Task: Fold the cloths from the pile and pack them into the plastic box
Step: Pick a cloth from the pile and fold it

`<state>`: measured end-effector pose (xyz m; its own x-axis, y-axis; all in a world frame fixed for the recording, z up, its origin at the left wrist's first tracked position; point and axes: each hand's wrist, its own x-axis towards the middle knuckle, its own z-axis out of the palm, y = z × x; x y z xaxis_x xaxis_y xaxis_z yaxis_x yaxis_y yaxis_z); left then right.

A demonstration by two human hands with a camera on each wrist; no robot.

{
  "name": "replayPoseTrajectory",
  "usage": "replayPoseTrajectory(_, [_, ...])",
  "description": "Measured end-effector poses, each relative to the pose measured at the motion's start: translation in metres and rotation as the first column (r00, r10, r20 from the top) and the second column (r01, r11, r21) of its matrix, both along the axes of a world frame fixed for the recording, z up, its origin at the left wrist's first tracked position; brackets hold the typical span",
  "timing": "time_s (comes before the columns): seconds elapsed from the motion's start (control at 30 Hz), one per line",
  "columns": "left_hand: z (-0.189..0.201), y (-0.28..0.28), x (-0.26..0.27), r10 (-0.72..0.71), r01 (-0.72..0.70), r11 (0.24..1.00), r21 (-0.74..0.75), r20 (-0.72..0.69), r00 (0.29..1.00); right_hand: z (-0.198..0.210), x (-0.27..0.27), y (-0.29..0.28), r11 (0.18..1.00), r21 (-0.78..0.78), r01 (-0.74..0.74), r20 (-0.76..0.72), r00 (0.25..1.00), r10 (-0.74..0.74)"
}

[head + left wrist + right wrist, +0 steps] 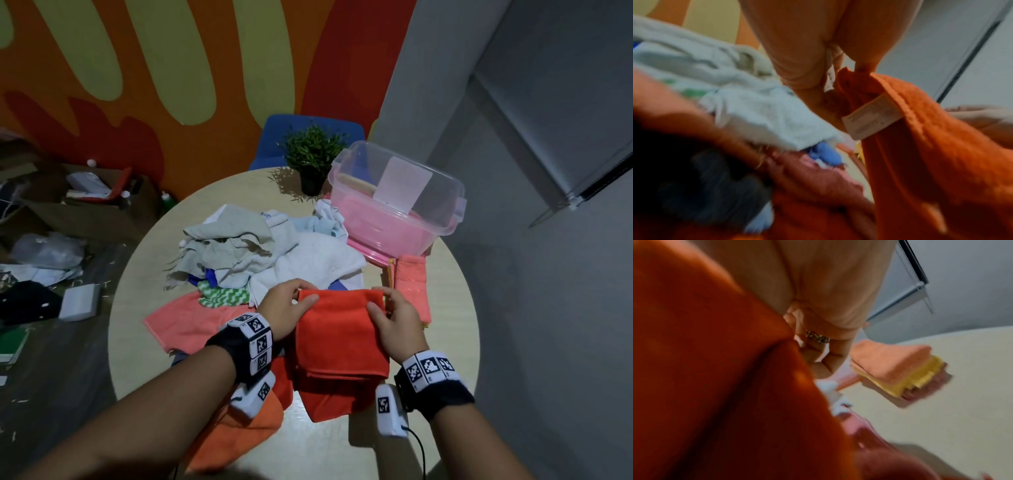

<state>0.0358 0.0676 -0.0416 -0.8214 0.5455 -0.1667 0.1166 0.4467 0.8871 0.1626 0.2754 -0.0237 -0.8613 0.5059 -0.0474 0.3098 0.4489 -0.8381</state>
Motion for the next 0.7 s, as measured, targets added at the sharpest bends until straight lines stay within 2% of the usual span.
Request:
replayPoseTrajectory(0.07, [-0.022,-0.003,0.002,-0.01,0.023,0.996,-0.083,0.162,0.987,-0.021,0.001,0.0,1.0,0.023,-0.017,0.179,0.984,0.012])
replayPoseTrajectory(0.13, [-0.044,-0.007,0.008,-0.07,0.111,0.985,-0.132,0.283,0.957,-0.042,0.004,0.0,1.0,-0.011,-0.029,0.342,0.939,0.031])
replayPoseTrajectory(0.23, [-0.062,-0.009,0.014,-0.086,0.145,0.978,-0.153,0.339,0.937,-0.06,0.007,0.002,0.998,-0.058,0.001,0.443,0.896,0.025])
replayPoseTrajectory(0.37, [-0.063,-0.006,0.022,-0.001,0.033,0.997,-0.069,0.424,0.906,-0.076,0.009,0.004,0.998,-0.064,-0.008,0.462,0.886,0.037])
replayPoseTrajectory(0.5, [-0.063,-0.004,0.026,0.057,-0.041,0.998,-0.044,0.482,0.875,-0.081,0.01,0.004,0.988,-0.145,0.06,0.453,0.892,0.012])
replayPoseTrajectory(0.7, [-0.061,-0.005,0.023,0.106,-0.106,0.994,-0.026,0.471,0.876,-0.075,0.011,-0.001,0.959,-0.282,0.02,0.268,0.962,0.059])
